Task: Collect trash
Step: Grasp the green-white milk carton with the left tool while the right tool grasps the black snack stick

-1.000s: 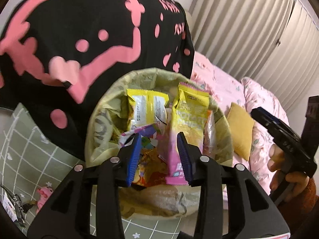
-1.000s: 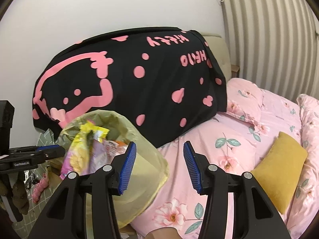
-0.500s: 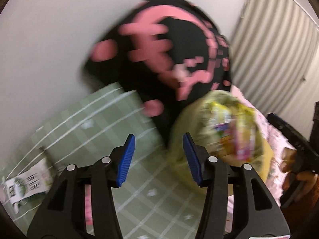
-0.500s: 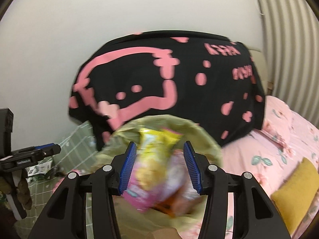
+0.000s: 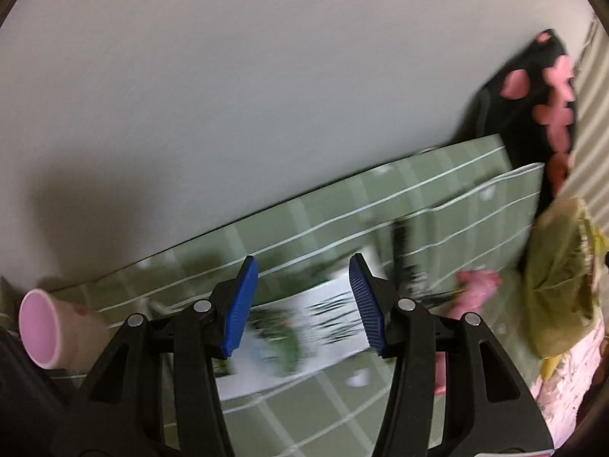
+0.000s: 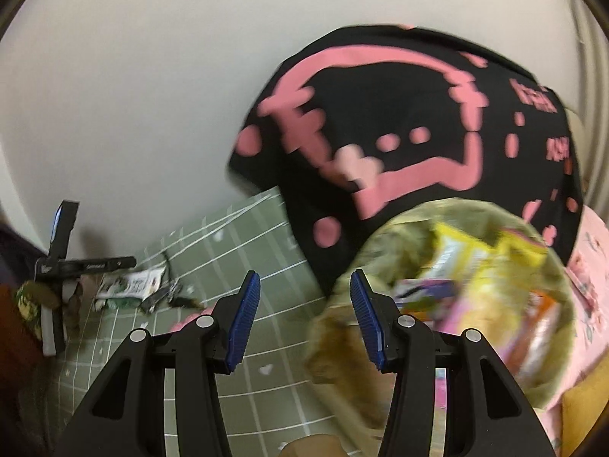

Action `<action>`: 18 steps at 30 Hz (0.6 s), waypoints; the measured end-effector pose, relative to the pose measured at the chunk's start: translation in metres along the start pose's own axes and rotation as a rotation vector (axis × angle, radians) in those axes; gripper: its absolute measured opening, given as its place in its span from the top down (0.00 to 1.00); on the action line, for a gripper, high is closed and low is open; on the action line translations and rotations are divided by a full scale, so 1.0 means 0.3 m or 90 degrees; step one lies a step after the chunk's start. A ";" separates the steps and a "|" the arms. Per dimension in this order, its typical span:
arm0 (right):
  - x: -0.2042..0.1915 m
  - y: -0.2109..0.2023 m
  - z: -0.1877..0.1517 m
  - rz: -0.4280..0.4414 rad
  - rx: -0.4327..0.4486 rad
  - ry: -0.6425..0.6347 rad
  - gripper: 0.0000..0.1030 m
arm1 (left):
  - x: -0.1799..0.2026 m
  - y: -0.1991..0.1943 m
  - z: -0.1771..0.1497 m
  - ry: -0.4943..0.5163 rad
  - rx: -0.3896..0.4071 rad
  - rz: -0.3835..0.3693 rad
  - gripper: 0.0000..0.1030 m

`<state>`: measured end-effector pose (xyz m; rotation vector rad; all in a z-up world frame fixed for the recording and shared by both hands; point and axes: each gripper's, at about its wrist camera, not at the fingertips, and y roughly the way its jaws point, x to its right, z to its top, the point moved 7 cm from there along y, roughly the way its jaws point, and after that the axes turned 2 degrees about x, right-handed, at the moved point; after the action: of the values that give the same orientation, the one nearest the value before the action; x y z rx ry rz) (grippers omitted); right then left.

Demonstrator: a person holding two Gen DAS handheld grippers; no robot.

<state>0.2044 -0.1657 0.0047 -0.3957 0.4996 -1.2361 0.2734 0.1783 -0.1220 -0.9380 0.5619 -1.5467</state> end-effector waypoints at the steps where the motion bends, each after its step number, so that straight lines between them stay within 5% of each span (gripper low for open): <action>1: -0.023 0.025 -0.007 0.009 -0.010 -0.003 0.53 | -0.018 0.007 -0.015 -0.005 -0.011 -0.001 0.54; 11: -0.260 0.323 -0.104 0.097 -0.142 -0.036 0.49 | -0.015 -0.125 -0.233 -0.101 -0.022 -0.079 0.54; 18: -0.493 0.490 -0.153 0.131 -0.164 -0.049 0.49 | -0.047 -0.278 -0.308 -0.135 0.054 -0.013 0.51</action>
<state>0.2585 0.0172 -0.0915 -0.5918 0.6202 -0.9565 0.1497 0.1948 -0.1117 -1.0306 0.3340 -1.4560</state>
